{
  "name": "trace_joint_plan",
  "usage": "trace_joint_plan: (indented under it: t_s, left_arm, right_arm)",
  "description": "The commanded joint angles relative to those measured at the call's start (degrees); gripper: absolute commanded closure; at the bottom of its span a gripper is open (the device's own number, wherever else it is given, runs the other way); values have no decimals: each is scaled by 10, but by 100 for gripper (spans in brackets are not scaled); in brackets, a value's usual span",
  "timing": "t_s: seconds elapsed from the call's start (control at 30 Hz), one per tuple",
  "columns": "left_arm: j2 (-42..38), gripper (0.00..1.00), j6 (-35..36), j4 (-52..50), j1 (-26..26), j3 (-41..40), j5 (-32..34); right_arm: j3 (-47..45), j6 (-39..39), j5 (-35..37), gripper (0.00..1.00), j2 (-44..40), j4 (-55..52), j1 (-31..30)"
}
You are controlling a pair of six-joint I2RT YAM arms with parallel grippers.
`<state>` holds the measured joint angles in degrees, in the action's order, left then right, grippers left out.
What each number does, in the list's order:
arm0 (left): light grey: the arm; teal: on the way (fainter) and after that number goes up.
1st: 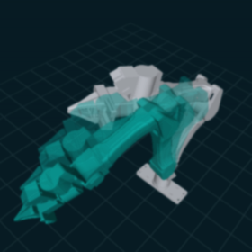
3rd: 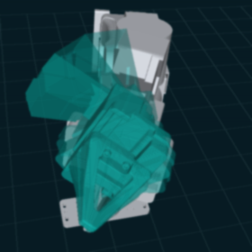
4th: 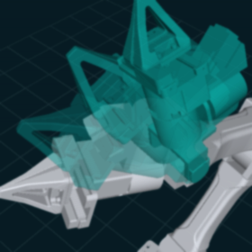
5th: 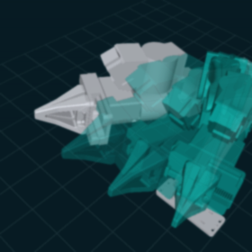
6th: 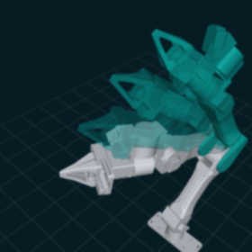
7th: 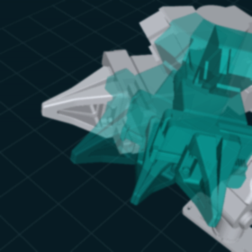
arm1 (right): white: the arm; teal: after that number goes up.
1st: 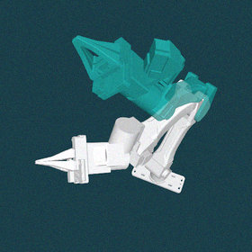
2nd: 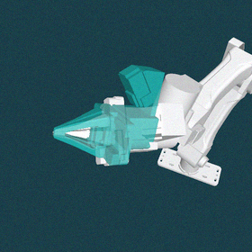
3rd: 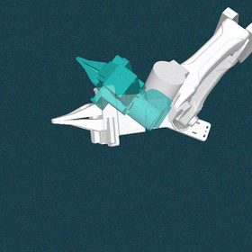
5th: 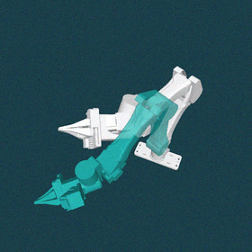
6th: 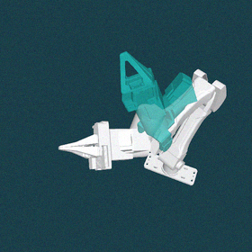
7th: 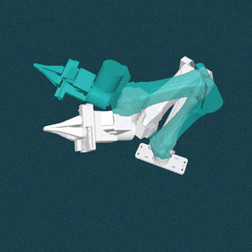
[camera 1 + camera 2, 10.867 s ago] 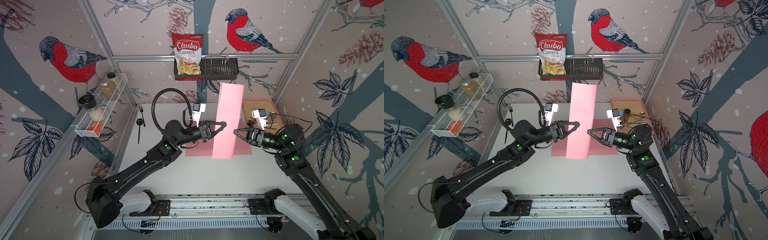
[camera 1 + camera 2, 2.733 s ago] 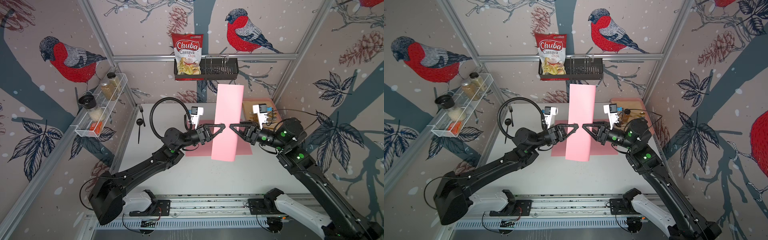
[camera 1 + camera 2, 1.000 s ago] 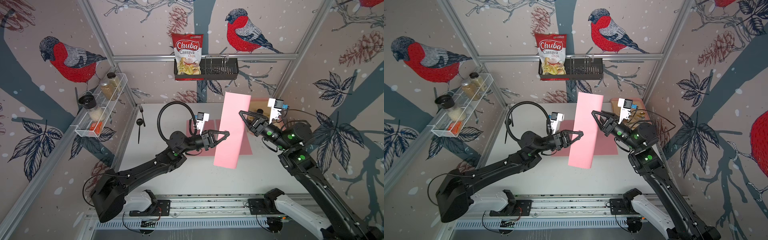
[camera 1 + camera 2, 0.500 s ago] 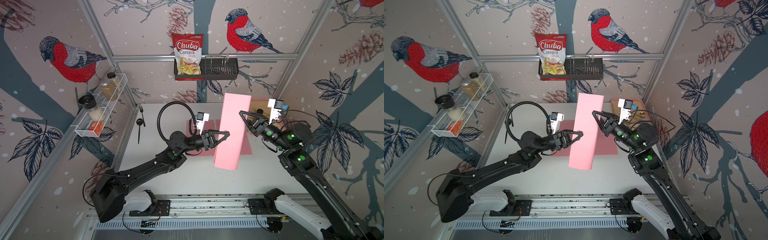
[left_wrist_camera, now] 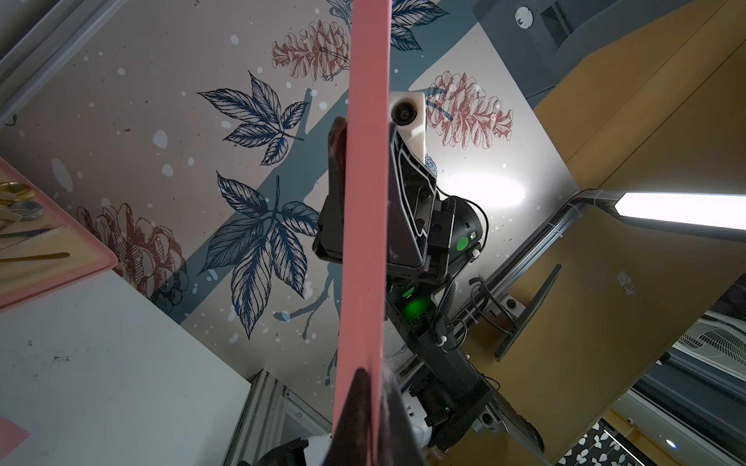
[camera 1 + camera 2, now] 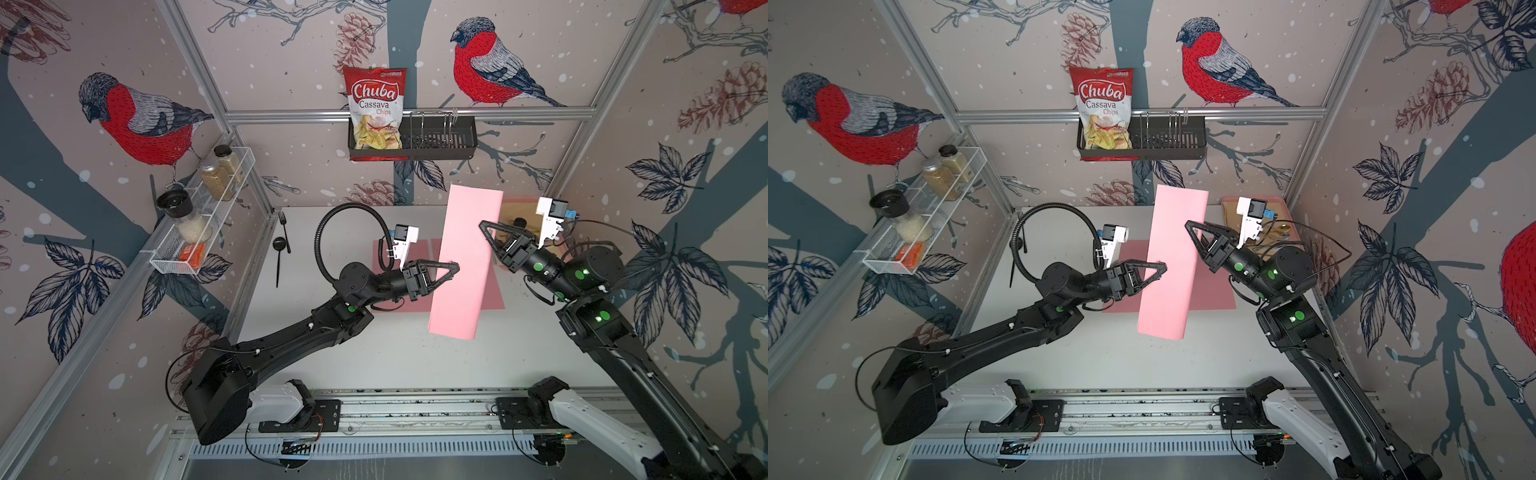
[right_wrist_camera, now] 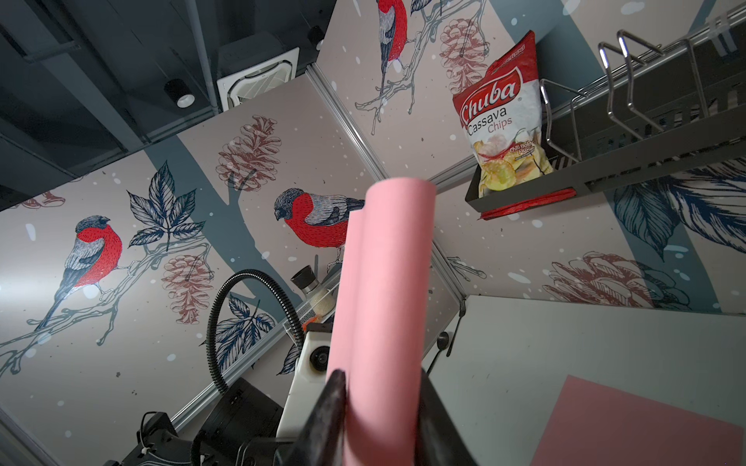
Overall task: Fold the rectangular paper in half along the long edge
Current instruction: Fold the paper.
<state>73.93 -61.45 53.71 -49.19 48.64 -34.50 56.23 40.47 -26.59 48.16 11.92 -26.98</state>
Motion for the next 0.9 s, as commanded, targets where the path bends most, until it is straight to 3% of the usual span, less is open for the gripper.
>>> trace_joint_plan:
  t_s: [0.0,0.17,0.33,0.5,0.87]
  left_arm:
    - [-3,94,-3,48,-1,1,-5]
    - [-3,98,-15,74,-1,5,-2]
    - [-6,100,-19,80,-2,24,4]
    - [-13,100,-11,74,-1,39,29]
    - [-41,100,45,-9,-3,63,95]
  right_arm:
    - [4,-3,2,63,-4,24,0]
    - [9,4,-20,38,-16,10,5]
    - [-5,59,-117,26,-31,44,27]
    - [-41,131,-218,22,-43,127,32]
    - [-92,202,-261,22,-70,207,19]
